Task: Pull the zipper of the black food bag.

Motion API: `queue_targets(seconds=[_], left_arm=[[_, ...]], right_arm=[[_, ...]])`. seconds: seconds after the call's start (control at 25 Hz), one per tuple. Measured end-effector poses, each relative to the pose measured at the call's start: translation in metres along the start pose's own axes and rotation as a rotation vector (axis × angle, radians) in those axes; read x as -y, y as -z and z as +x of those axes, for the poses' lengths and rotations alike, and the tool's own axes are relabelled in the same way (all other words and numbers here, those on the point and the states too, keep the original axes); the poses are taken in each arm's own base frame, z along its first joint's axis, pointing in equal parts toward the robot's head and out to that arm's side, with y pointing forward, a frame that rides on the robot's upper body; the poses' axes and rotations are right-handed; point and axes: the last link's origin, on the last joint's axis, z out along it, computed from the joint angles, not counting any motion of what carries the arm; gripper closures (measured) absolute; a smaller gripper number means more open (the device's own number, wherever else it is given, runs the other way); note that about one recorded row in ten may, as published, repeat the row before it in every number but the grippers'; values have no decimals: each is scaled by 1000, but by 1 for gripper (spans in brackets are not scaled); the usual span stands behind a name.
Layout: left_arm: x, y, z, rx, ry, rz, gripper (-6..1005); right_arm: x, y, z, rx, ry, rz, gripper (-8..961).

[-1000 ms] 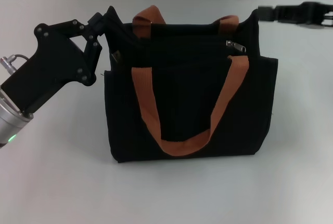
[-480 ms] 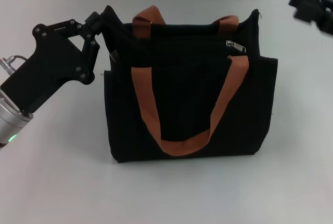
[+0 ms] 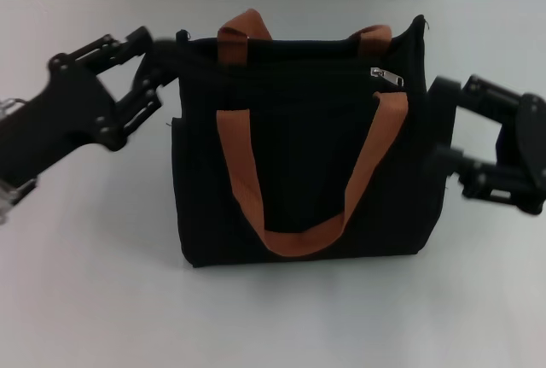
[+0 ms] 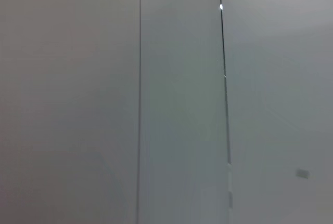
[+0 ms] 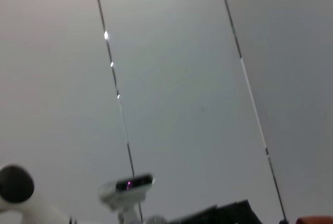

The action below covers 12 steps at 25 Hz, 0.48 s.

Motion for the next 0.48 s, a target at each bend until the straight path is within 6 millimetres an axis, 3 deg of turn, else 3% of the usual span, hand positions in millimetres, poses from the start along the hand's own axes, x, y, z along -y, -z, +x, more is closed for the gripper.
queue_targets(seconds=[0.32,0.48], left_arm=[[22,21,36,187,207,-172,385],[18,24,50,207,276,-271,292]], right_arm=[[-6,-1,15,-91,51,-49,136],[-3,-4,21,-141,48,-54,136]])
